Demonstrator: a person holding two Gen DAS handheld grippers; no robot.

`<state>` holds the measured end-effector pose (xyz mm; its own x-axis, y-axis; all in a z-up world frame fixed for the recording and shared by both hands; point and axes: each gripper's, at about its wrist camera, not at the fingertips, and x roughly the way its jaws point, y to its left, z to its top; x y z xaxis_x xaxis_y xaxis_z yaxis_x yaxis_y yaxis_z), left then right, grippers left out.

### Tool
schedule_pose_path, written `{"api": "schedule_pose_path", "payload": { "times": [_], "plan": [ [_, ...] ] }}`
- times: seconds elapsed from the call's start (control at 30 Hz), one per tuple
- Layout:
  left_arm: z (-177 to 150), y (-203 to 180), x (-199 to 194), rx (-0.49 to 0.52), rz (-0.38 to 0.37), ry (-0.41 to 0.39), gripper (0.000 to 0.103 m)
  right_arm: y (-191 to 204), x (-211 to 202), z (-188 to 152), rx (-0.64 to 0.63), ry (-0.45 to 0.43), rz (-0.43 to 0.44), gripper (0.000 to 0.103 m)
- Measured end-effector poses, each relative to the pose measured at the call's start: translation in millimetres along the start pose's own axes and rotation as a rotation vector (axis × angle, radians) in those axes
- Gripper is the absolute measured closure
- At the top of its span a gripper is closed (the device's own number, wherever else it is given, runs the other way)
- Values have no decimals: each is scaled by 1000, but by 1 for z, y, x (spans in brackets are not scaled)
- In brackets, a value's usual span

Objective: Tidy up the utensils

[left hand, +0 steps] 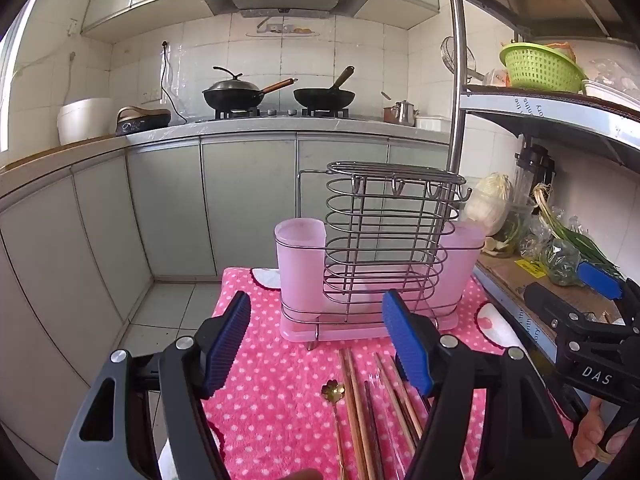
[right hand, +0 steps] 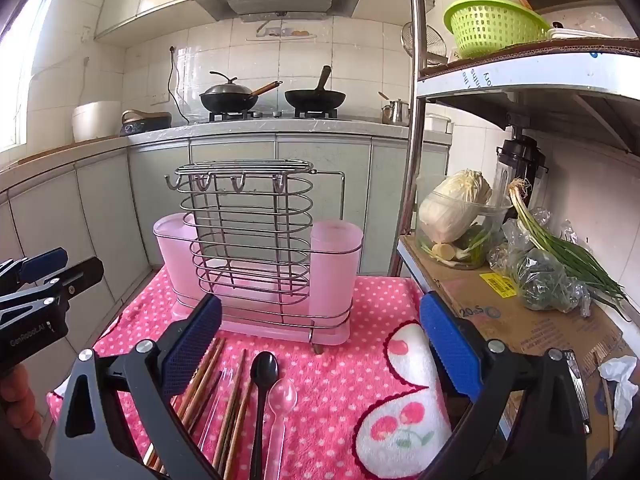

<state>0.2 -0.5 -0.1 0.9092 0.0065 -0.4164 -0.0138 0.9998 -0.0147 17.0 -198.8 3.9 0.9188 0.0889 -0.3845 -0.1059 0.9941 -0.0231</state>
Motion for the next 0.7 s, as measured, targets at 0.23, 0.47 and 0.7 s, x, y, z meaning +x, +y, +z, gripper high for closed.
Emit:
{"api": "schedule_pose_path", "payload": {
  "times": [0.23, 0.47, 0.7],
  "plan": [
    [0, 0, -1, -6, -5, -5, 35, 0, 0, 0, 2, 1, 0, 3],
    [1, -1, 1, -14, -10, -9, 35, -2, 0, 1, 4, -12, -5, 3],
    [4, 3, -5, -24, -16, -15, 35, 1, -6, 5, -7, -25, -11, 3]
  ]
}}
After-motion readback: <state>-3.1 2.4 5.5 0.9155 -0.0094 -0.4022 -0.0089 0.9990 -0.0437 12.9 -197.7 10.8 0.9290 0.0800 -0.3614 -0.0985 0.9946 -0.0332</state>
